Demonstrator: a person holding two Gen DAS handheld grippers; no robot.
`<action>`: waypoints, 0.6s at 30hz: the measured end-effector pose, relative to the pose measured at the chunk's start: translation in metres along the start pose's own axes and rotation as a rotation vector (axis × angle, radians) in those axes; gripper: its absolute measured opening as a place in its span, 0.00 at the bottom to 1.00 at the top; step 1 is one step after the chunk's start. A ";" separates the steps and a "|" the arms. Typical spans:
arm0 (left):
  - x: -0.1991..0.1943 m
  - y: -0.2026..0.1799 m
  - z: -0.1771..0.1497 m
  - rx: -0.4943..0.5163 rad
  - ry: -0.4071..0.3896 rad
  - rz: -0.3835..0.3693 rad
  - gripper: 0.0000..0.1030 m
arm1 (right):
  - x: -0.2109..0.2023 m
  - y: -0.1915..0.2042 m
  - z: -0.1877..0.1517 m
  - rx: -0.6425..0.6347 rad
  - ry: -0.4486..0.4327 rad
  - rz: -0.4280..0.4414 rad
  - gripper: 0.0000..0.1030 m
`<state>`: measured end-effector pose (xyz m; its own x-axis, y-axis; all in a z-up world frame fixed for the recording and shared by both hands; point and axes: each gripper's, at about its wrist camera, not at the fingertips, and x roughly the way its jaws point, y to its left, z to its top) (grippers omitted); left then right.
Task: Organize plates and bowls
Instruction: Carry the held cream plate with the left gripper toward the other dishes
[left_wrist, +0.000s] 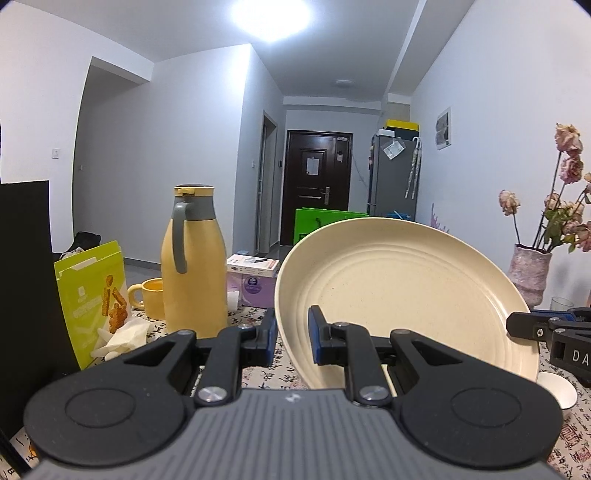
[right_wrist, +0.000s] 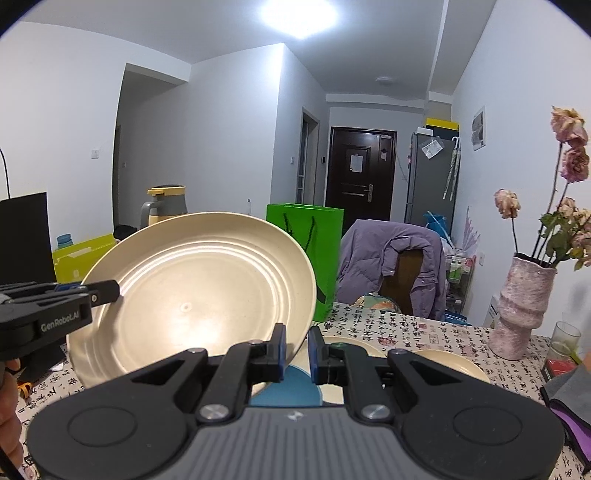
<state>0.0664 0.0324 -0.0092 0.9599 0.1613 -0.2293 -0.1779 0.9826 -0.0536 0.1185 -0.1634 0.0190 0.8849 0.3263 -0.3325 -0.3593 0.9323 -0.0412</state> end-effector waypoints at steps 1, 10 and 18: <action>-0.002 -0.002 0.000 0.002 0.000 -0.003 0.17 | -0.003 -0.001 -0.002 0.002 -0.002 -0.002 0.12; -0.019 -0.018 -0.003 0.019 -0.011 -0.023 0.17 | -0.025 -0.015 -0.012 0.030 -0.024 -0.008 0.12; -0.029 -0.035 -0.008 0.040 -0.012 -0.043 0.17 | -0.044 -0.030 -0.022 0.060 -0.034 -0.021 0.12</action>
<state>0.0429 -0.0076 -0.0081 0.9690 0.1195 -0.2161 -0.1277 0.9915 -0.0244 0.0842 -0.2086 0.0142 0.9019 0.3109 -0.2999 -0.3231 0.9463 0.0094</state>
